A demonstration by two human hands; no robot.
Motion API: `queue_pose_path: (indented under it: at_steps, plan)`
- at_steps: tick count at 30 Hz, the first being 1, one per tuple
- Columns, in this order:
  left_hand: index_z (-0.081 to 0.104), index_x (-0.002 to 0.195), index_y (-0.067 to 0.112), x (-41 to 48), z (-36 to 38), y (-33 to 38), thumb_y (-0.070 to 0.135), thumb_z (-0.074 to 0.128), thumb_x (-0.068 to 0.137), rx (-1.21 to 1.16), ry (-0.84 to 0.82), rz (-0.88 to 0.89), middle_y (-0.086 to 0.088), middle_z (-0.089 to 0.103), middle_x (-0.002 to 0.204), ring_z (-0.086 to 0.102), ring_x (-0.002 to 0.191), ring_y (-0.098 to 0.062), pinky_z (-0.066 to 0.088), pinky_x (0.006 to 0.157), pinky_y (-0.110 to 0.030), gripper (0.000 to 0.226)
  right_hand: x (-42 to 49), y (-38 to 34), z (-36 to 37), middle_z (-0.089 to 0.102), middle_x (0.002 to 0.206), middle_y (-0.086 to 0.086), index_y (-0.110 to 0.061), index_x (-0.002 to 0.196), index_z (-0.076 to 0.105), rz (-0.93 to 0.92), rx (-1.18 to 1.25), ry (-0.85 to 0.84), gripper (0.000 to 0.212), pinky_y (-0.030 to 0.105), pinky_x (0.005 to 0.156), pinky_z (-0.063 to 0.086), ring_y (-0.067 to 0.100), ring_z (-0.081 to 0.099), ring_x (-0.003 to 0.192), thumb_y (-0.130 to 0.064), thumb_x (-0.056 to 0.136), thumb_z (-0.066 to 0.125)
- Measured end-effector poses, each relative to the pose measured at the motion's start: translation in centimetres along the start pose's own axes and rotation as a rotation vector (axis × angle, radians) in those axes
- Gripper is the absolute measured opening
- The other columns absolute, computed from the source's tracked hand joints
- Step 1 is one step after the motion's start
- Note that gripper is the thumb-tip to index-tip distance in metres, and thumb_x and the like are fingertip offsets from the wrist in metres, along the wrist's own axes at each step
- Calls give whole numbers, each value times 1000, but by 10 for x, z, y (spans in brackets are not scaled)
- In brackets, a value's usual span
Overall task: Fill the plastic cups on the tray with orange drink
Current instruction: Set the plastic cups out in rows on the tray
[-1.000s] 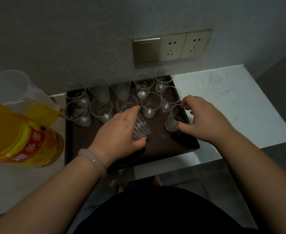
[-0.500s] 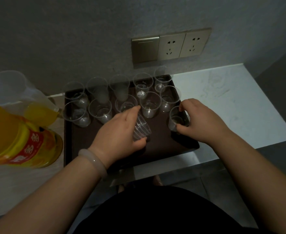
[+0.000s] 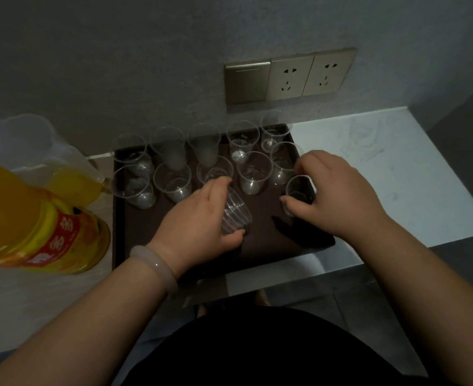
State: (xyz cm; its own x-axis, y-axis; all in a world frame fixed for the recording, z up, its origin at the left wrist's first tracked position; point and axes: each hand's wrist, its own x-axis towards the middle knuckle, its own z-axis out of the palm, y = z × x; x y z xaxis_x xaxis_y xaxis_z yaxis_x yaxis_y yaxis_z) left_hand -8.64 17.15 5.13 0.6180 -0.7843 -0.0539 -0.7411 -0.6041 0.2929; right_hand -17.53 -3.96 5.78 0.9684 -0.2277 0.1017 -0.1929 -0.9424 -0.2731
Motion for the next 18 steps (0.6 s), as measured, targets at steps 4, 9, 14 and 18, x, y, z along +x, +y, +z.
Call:
queue_pose_path:
  at_steps: [4, 9, 14, 18]
  plan:
    - [17, 149, 13, 0, -3, 1, 50, 65, 79, -2, 0, 27, -4, 34, 149, 44, 129, -19, 37, 98, -25, 93, 4, -44, 7, 59, 118, -9, -27, 122, 55, 54, 421, -136, 61, 28, 85, 48, 6, 55, 104, -65, 75, 56]
    - [21, 147, 13, 0, -6, -4, 49, 66, 78, 9, 13, 37, -2, 41, 144, 47, 126, -18, 38, 95, -24, 91, 13, -61, 22, 60, 120, -10, -25, 131, 53, 189, 702, -398, 60, 27, 94, 49, 0, 59, 100, -46, 78, 72]
    - [27, 144, 15, -4, -7, -10, 50, 67, 76, 10, 35, 34, 0, 46, 139, 48, 124, -17, 40, 92, -25, 86, 16, -63, 28, 63, 113, -9, -23, 127, 58, 239, 818, -384, 58, 27, 90, 53, 2, 64, 92, -37, 74, 79]
    - [28, 145, 16, -6, -9, -13, 49, 68, 76, -18, 50, 35, 1, 45, 141, 47, 125, -16, 40, 91, -25, 86, 16, -62, 25, 66, 108, -6, -22, 120, 62, 268, 910, -367, 50, 16, 79, 53, 10, 66, 93, -32, 75, 79]
